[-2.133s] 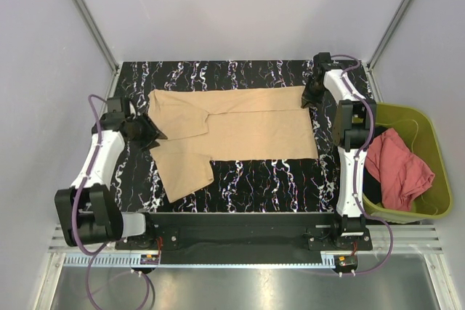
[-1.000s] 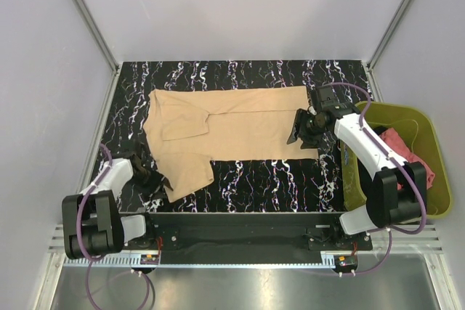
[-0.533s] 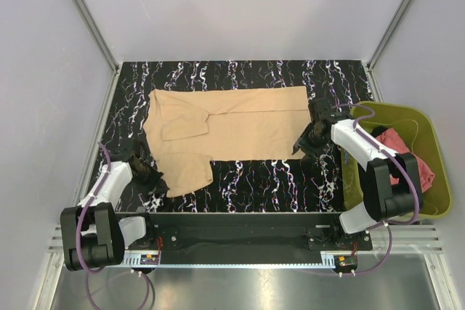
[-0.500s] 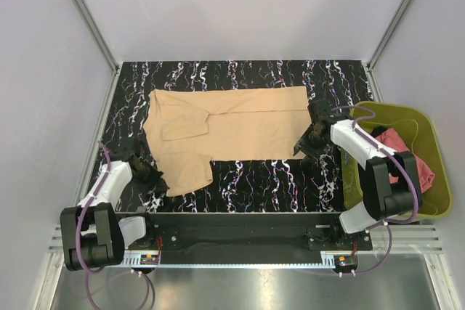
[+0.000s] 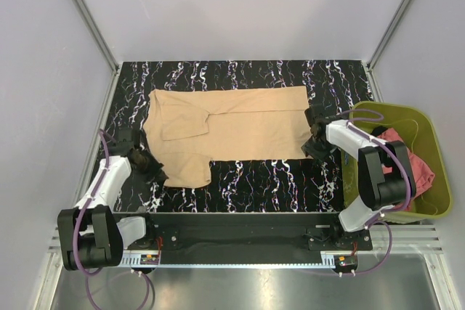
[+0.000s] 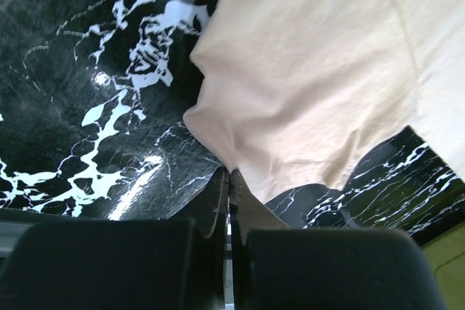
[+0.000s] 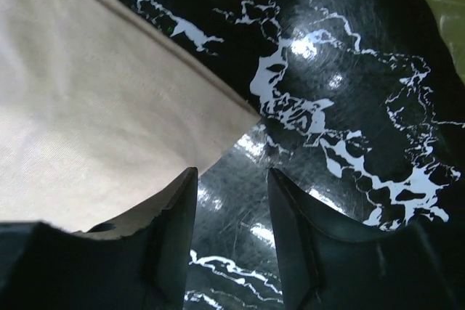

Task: Fold and stack the t-shirts
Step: Fold the tshirt

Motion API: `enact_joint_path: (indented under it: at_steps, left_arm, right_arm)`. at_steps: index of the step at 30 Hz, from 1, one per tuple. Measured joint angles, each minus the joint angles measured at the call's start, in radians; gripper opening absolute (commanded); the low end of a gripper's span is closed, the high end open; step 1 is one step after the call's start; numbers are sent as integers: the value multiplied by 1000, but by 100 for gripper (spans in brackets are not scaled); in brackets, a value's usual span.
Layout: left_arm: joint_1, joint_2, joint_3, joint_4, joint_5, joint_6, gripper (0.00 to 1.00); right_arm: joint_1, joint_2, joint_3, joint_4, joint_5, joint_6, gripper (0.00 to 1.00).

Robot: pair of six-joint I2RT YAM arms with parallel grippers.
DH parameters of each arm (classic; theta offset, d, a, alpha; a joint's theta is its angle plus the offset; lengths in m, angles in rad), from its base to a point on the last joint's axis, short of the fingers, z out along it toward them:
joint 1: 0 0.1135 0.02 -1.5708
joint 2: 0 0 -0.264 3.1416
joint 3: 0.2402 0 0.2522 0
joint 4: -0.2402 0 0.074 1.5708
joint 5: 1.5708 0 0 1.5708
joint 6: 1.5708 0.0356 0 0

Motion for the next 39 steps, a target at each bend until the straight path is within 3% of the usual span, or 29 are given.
enact_joint_path:
  at_steps: [18, 24, 30, 39]
  left_arm:
    - [-1, 32, 62, 0, -2, 51, 0]
    - [-2, 40, 75, 0, -1, 65, 0]
    - [-2, 40, 97, 0, 2, 79, 0]
    - [-2, 38, 151, 0, 2, 98, 0]
  right_arm:
    - [-1, 75, 16, 52, 40, -6, 43]
    - [-8, 98, 38, 87, 37, -22, 28]
    - [-9, 90, 26, 113, 32, -24, 1]
    - [-14, 72, 10, 110, 13, -70, 0]
